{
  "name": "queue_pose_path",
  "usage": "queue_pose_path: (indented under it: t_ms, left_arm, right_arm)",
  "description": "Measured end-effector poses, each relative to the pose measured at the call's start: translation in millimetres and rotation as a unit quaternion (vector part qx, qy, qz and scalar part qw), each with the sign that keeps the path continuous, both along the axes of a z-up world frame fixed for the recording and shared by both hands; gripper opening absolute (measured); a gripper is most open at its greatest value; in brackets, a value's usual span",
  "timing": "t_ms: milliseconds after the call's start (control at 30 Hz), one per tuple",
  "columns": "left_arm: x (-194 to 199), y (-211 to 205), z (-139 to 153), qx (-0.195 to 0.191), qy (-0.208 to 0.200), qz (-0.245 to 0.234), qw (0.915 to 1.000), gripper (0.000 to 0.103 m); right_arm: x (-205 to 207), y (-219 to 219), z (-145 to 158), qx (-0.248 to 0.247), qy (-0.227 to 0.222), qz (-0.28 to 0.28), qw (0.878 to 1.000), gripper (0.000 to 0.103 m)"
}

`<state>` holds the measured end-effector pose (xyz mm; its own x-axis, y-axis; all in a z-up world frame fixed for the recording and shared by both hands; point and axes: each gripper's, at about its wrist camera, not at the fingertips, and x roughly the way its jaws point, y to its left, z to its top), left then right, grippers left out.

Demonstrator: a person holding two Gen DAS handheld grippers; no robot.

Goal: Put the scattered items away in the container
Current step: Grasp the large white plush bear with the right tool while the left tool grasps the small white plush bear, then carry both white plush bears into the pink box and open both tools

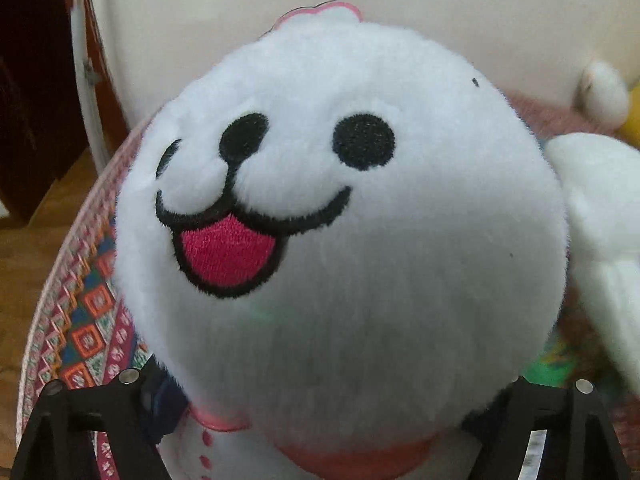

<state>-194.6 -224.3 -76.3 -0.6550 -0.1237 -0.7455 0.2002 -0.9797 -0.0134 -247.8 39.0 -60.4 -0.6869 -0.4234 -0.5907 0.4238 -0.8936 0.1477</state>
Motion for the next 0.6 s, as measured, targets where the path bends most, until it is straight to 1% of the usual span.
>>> queue_pose_path:
  t_ms: [100,167,200,333,367,400,467,533,600]
  left_arm:
    - [25.3,16.6,36.1,0.006,0.054,-0.013,0.9984,0.088]
    - [41.2,28.1,59.3,0.011,0.086,-0.021,0.996,0.088]
    - [47.7,33.5,69.3,0.012,0.099,-0.026,0.9946,0.088]
    - [74.2,71.6,114.9,0.002,0.162,-0.047,0.9857,0.088]
    - [79.7,82.2,125.5,0.002,0.176,-0.052,0.9831,0.088]
    - [83.1,94.2,135.9,0.009,0.186,-0.061,0.9805,0.088]
    - [89.4,118.5,156.1,0.023,0.207,-0.08,0.9747,0.088]
    - [90.3,145.4,171.7,0.028,0.222,-0.105,0.969,0.088]
    - [86.0,184.5,186.5,0.031,0.231,-0.141,0.9622,0.088]
  right_arm:
    - [31.0,6.2,38.7,-0.033,0.044,0.014,0.998,0.063]
    - [57.1,16.2,70.5,-0.054,0.09,0.012,0.994,0.063]
    - [71.3,22.5,87.2,-0.063,0.116,0.009,0.991,0.063]
    - [116.8,50.7,135.0,-0.098,0.185,-0.004,0.978,0.063]
    - [131.3,61.1,146.3,-0.106,0.205,-0.015,0.973,0.063]
    - [144.2,70.5,154.9,-0.11,0.224,-0.026,0.968,0.063]
    - [172.0,92.3,169.3,-0.106,0.269,-0.064,0.955,0.064]
    - [198.0,117.8,181.7,-0.092,0.314,-0.116,0.938,0.064]
    - [217.7,145.1,192.3,-0.069,0.352,-0.176,0.917,0.064]
